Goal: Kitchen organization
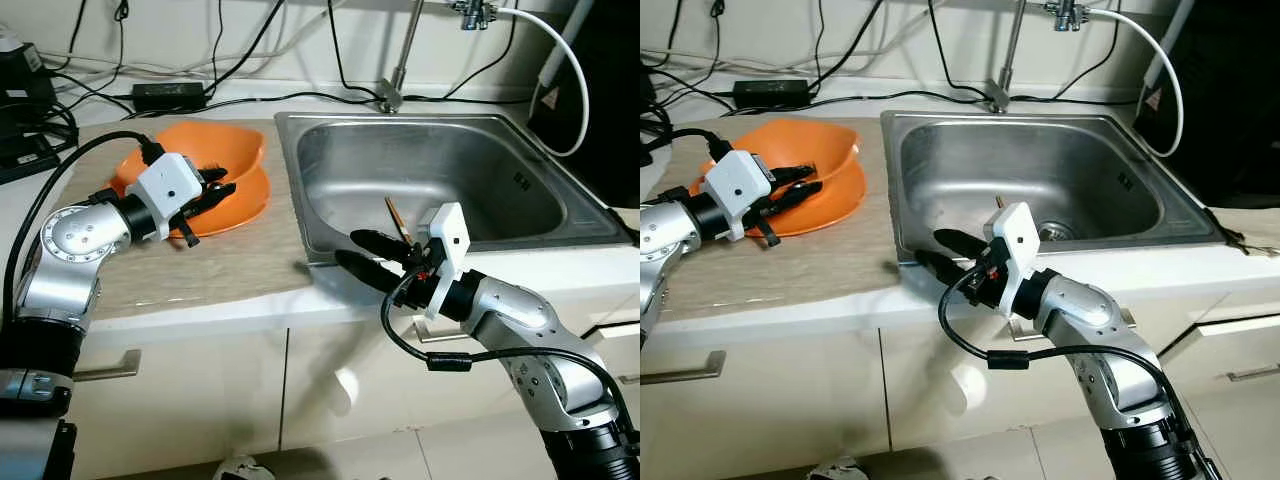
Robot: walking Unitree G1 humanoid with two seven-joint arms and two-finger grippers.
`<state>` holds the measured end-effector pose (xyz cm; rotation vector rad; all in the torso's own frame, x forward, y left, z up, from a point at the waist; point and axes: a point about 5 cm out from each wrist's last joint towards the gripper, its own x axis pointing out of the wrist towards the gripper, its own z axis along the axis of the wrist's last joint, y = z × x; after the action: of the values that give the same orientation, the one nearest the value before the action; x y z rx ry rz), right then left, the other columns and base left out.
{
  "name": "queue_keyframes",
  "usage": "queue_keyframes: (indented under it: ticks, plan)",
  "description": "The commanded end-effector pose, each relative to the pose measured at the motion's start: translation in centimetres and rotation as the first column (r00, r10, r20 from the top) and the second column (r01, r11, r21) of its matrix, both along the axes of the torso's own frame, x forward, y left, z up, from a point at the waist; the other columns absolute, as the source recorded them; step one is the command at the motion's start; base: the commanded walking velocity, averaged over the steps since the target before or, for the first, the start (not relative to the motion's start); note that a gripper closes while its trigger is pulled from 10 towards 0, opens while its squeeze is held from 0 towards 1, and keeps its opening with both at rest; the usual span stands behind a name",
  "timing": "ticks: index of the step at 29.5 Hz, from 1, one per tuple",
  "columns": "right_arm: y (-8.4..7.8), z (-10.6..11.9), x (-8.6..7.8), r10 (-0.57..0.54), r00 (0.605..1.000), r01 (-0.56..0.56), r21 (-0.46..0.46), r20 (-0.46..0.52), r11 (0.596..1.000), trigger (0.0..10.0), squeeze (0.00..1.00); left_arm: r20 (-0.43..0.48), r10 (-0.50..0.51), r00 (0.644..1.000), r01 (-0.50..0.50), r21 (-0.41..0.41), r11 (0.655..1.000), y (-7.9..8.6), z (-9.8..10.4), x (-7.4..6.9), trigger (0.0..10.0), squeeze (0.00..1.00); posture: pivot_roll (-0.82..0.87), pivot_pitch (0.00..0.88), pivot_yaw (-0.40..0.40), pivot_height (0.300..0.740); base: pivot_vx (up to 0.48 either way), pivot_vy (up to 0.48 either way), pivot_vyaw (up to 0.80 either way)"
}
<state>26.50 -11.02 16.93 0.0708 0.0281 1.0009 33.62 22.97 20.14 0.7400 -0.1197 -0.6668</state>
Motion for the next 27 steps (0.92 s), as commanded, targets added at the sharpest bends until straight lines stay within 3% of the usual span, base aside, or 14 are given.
queue_keyframes:
  ticks: [1, 12, 20, 21, 22, 23, 24, 27]
  plan:
    - [-0.3, -0.1, -0.1, -0.013, 1.0, 0.013, -0.012, 0.005, 1.0, 10.0, 0.0, 0.031, -0.003, 1.0, 0.002, 0.02, 1.0, -0.3, 0.6, 0.3, 10.0, 0.0, 0.04, 0.024, -0.038, 0.74, 0.0, 0.0, 0.0]
    - [-0.4, 0.1, -0.1, -0.016, 1.0, 0.016, -0.005, 0.013, 1.0, 10.0, 0.0, 0.058, -0.01, 0.998, 0.012, -0.043, 0.999, -0.5, 1.5, 0.5, 10.0, 0.0, 0.04, 0.028, -0.032, 0.74, 0.0, 0.0, 0.0]
    - [-0.6, 0.0, 0.0, -0.025, 1.0, 0.025, -0.005, 0.014, 1.0, 10.0, 0.0, 0.038, -0.035, 0.999, 0.036, -0.023, 0.999, -0.5, 1.5, 0.5, 10.0, 0.0, 0.04, 0.034, -0.021, 0.74, 0.0, 0.0, 0.0]
    - [-0.6, 0.0, -0.1, -0.026, 1.0, 0.026, -0.005, 0.014, 1.0, 10.0, 0.0, 0.033, -0.037, 0.999, 0.038, -0.024, 0.999, -0.5, 1.4, 0.4, 9.5, 0.0, 0.04, 0.034, -0.02, 0.74, 0.0, 0.0, 0.0]
    - [-0.6, 0.0, -0.1, -0.028, 1.0, 0.028, -0.004, 0.013, 1.0, 10.0, 0.0, 0.025, -0.04, 0.999, 0.041, -0.035, 0.999, -0.5, 1.4, 0.5, 2.5, 0.0, 0.04, 0.034, -0.019, 0.74, 0.0, 0.0, 0.0]
    - [-0.6, 0.0, -0.1, -0.029, 0.999, 0.029, -0.004, 0.013, 1.0, 10.0, 0.0, 0.02, -0.043, 0.999, 0.044, -0.043, 0.998, -0.5, 1.4, 0.5, 2.5, 0.0, 0.04, 0.034, -0.019, 0.74, 0.0, 0.0, 0.0]
    - [-0.6, 0.0, -0.1, -0.03, 0.999, 0.03, -0.003, 0.013, 1.0, 10.0, 0.0, 0.016, -0.045, 0.999, 0.046, -0.049, 0.998, -0.5, 1.3, 0.4, 0.0, 0.0, 0.04, 0.035, -0.018, 0.74, 0.0, 0.0, 0.0]
    - [-0.6, -0.1, -0.1, -0.034, 0.999, 0.034, -0.004, 0.011, 0.999, 10.0, 0.0, 0.005, -0.046, 0.999, 0.046, -0.057, 0.997, -0.4, 1.3, 0.5, 0.0, 0.0, 0.04, 0.035, -0.017, 0.74, 0.0, 0.0, 0.0]
